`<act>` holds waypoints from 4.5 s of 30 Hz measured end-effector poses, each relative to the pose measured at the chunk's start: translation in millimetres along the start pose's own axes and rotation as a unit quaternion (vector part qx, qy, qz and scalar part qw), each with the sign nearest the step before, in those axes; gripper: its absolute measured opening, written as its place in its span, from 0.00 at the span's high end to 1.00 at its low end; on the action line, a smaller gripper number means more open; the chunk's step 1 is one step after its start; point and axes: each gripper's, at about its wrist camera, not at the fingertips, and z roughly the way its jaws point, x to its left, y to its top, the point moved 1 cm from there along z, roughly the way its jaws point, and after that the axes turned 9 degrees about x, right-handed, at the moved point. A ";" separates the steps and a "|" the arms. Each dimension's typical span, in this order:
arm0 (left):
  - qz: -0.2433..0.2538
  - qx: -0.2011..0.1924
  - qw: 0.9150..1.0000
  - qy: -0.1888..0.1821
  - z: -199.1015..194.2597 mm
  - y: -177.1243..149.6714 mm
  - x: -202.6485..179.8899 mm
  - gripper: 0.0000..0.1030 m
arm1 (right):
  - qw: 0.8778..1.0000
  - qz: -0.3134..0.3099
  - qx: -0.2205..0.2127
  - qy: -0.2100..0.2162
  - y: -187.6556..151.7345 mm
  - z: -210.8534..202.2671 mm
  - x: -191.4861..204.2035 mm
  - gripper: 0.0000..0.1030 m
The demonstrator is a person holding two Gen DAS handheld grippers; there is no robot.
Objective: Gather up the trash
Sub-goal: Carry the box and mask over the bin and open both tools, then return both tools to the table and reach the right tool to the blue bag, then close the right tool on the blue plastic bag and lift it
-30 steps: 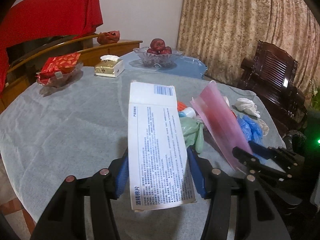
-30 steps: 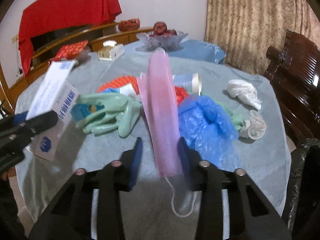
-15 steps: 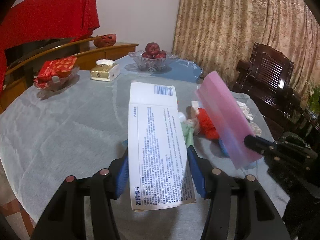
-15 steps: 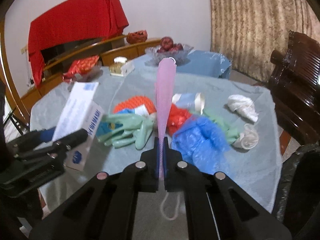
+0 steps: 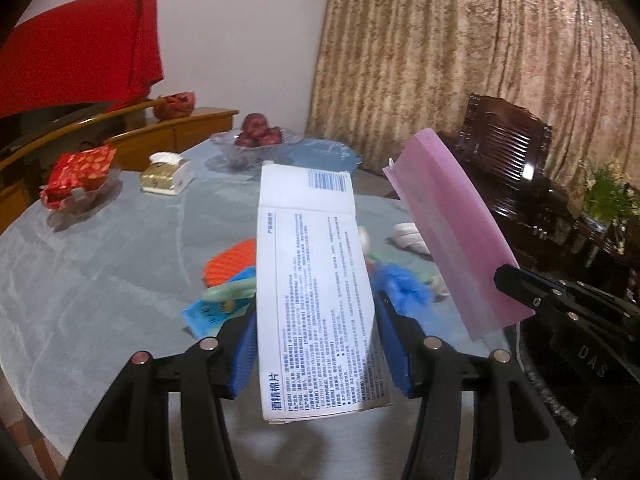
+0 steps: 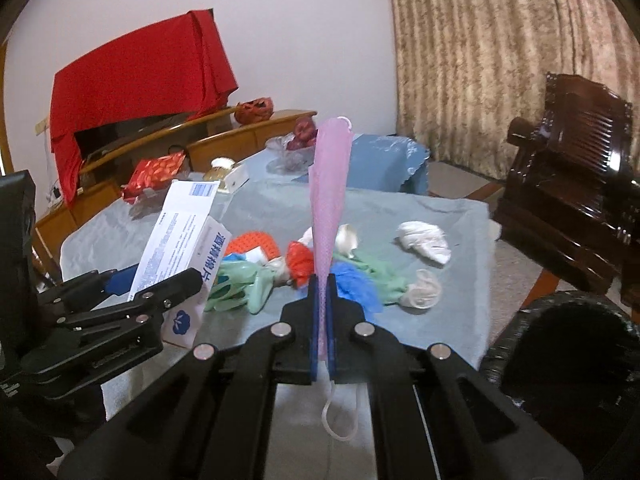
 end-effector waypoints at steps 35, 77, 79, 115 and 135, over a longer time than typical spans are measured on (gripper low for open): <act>0.154 0.010 0.968 -0.199 28.0 -1.0 -260.2 0.48 | 0.964 0.165 -0.016 -0.208 -118.4 -127.7 -211.4 0.98; 0.122 0.018 0.982 -0.141 32.3 0.6 -191.9 0.10 | 0.955 0.210 -0.020 -0.209 -123.5 -112.9 -202.2 0.08; 0.114 0.013 0.986 -0.122 28.5 2.0 -172.1 0.10 | 0.960 0.197 -0.024 -0.199 -113.2 -107.5 -192.2 0.08; -0.005 0.006 0.998 0.056 55.1 -1.3 78.7 0.13 | 0.996 0.059 0.044 -0.060 -9.0 121.6 -15.1 0.08; -0.013 0.023 0.999 0.042 80.1 1.1 79.0 0.17 | 0.992 0.054 0.111 -0.029 -10.4 166.6 -9.6 0.46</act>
